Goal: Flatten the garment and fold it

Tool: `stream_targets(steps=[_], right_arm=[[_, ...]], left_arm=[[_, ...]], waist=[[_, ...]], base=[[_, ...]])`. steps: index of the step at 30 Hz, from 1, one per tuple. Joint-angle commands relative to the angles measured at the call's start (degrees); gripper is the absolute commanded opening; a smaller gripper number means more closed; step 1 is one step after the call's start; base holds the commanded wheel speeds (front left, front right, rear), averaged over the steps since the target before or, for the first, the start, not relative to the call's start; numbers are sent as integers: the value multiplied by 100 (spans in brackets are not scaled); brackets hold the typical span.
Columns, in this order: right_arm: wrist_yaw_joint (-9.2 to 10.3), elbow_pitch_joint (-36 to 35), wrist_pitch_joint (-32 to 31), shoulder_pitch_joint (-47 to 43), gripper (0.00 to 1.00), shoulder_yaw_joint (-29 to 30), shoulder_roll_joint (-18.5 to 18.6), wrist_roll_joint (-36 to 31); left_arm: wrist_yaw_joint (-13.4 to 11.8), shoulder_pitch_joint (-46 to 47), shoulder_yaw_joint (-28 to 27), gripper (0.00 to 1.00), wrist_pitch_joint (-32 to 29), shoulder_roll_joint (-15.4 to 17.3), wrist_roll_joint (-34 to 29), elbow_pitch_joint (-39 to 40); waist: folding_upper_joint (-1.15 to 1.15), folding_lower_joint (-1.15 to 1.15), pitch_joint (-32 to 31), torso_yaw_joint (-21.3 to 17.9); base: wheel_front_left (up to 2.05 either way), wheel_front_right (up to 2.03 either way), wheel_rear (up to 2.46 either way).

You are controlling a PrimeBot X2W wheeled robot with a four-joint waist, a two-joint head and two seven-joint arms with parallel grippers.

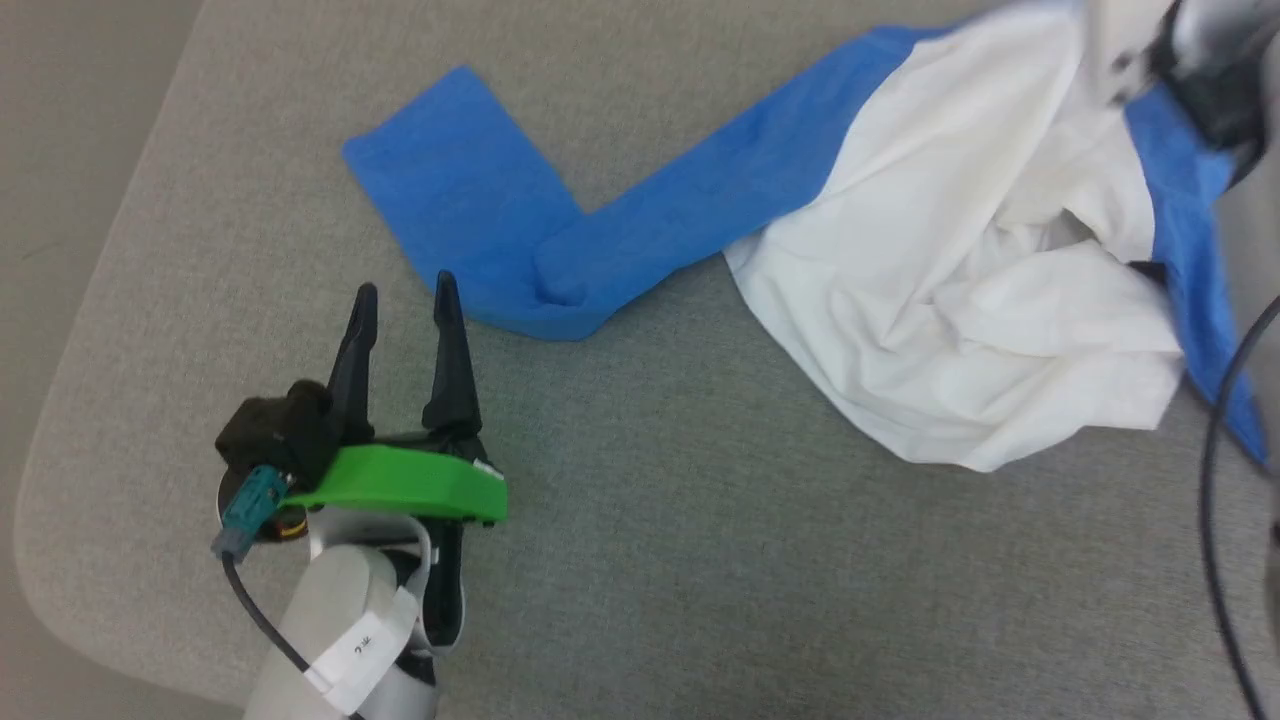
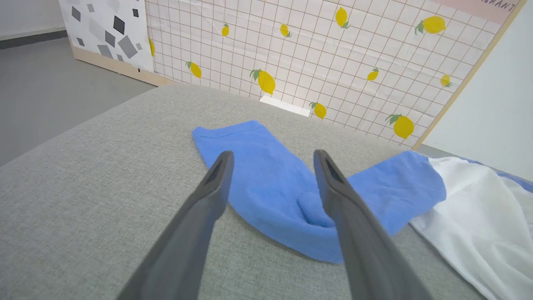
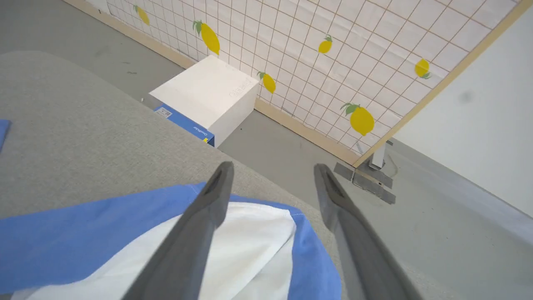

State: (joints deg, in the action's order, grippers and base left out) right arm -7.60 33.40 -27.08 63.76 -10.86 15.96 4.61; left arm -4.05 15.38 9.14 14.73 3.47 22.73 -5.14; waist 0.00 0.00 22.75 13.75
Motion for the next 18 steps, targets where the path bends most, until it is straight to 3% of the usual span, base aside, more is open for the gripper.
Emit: stream_targets(steps=[1, 8, 15, 18], right_arm=[[11, -81, 18, -331, 100, -98, -75, 194], [11, -720, -475, -1607, 100, -727, -141, 1039], [11, -1402, -1977, -2530, 100, -1616, 189, 1578], [11, -1570, -2267, -2701, 100, -1715, 245, 1541]], left_arm=[[1, -112, -34, 100, 7, 58, -27, -14], [-81, -386, -107, 100, -128, 200, 6, 117], [-149, -565, -91, 100, -264, 250, 29, 326], [-150, -585, -64, 100, -283, 247, 46, 401]], waist=[[0, 0, -483, -371], [0, 0, -904, -669], [0, 0, -1029, -746], [0, 0, -947, -717]], base=[[0, 0, 0], [0, 0, 0], [0, 0, 0], [0, 0, 0]])
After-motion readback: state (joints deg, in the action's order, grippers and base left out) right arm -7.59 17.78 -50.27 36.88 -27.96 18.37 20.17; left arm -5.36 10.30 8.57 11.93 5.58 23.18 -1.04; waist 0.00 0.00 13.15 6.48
